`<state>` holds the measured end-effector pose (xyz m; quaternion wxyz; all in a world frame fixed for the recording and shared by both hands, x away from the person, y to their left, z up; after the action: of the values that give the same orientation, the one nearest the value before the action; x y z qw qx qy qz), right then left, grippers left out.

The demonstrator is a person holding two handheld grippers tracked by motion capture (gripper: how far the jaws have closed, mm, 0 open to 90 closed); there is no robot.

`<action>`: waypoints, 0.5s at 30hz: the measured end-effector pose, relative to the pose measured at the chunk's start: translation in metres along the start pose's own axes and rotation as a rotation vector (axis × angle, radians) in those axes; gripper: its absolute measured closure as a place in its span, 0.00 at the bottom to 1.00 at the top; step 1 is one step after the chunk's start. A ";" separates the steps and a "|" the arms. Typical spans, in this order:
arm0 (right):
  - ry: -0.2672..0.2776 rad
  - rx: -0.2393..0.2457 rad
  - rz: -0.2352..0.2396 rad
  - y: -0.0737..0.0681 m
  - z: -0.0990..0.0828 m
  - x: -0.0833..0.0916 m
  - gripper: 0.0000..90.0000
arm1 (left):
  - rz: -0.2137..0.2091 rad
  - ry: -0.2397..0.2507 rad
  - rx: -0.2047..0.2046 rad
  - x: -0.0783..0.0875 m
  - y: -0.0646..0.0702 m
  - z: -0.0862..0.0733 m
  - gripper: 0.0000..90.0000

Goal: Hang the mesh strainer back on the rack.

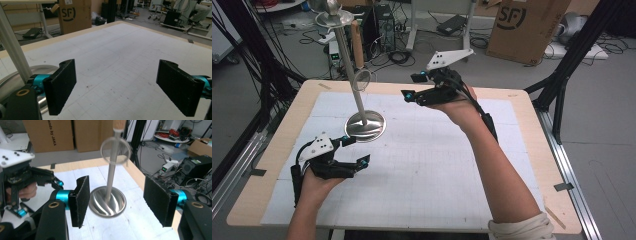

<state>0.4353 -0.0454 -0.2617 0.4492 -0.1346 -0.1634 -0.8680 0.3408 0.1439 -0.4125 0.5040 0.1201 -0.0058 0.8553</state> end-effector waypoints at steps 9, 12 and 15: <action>0.000 -0.033 -0.025 0.007 -0.028 0.024 0.39 | 0.000 -0.012 -0.008 -0.002 0.000 -0.002 0.19; 0.004 -0.052 -0.032 0.008 -0.038 0.031 0.38 | -0.005 -0.012 -0.007 -0.004 0.001 -0.001 0.19; 0.007 -0.061 -0.043 0.009 -0.048 0.037 0.37 | -0.002 -0.014 -0.006 -0.004 0.001 -0.001 0.19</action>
<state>0.4182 -0.0970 -0.2904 0.4269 -0.1417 -0.1380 -0.8824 0.3416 0.1401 -0.4146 0.5052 0.1247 -0.0121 0.8539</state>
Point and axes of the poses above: each handheld gripper's, and its own axes: x roughly backward along the jaws, z roughly out of its top, y roughly to its right, the point moved 9 cm from there along -x, roughly forward along the jaws, and after that the axes turned 11 degrees about -z, right-handed, at the moved point
